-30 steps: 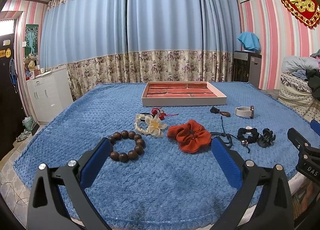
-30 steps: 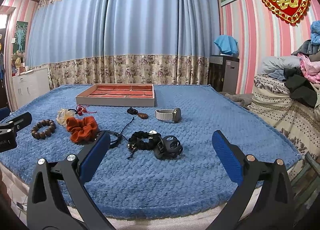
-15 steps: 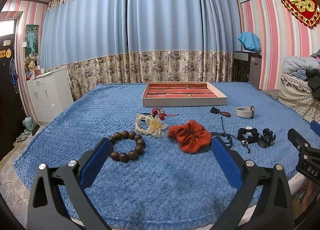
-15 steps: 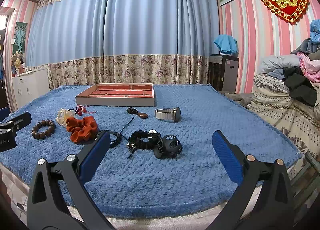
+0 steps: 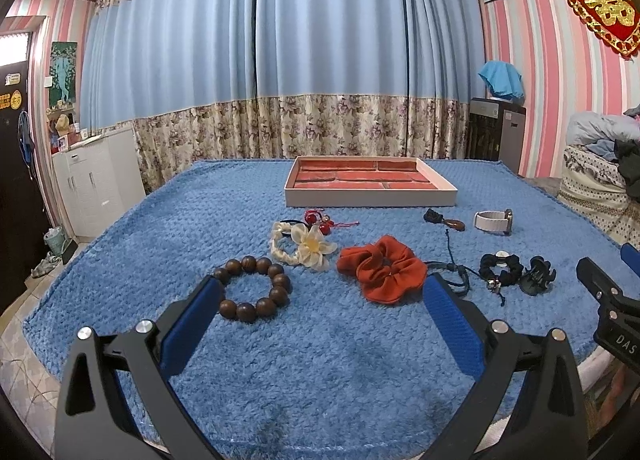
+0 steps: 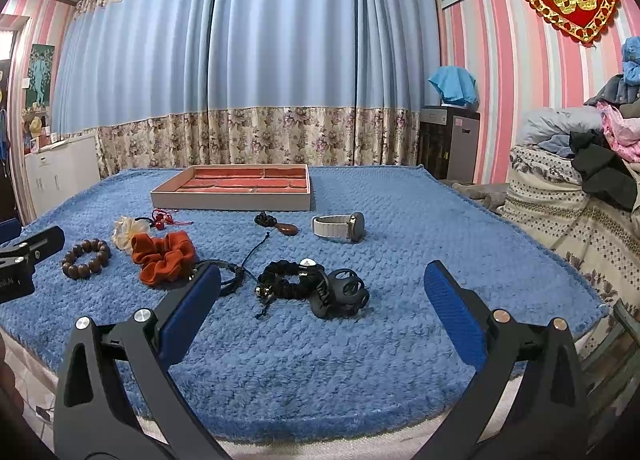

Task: Organize jewelry
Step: 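Grasp the red string charm with the left tool while the right tool grasps the brown pendant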

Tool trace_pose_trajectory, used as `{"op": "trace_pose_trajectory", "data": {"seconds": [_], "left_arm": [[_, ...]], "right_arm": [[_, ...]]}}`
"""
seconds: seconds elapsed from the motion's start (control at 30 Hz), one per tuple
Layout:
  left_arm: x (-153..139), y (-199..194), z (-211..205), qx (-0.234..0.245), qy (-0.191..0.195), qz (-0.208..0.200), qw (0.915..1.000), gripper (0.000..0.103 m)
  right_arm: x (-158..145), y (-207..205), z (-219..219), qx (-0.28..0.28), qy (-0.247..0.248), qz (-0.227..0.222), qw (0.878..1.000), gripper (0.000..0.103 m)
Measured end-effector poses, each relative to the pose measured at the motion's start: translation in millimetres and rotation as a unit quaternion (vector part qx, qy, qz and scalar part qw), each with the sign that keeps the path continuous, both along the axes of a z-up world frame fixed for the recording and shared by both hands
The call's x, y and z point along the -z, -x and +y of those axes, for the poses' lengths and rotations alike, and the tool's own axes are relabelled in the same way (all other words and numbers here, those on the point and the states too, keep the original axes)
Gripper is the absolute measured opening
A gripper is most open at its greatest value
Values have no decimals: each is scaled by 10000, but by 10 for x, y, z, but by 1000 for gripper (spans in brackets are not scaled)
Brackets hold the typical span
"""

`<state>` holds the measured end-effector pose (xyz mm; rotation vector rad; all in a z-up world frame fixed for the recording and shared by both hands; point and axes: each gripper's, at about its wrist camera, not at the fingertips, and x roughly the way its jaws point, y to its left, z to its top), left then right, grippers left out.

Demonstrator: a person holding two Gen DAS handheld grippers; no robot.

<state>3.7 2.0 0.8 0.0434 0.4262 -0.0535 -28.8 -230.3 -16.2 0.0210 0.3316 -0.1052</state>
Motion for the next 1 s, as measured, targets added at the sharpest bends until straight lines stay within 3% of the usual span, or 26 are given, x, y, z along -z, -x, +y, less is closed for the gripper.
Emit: {"op": "trace_pose_trajectory", "data": {"seconds": [0.33,0.67,1.0], "left_arm": [[-75,-281,91,129,226,185,9995,99],[-240,-610,138,172,214,324,9991,99],[-435,-1071,111,266,126,447,9986,99]], "right_arm": [[-136,-249,61,-7,159,48,9999,99],[-372,-601,11,-21,119,146,9998,99],[-497,-1234,102,-207,-49,437,9988,99]]}}
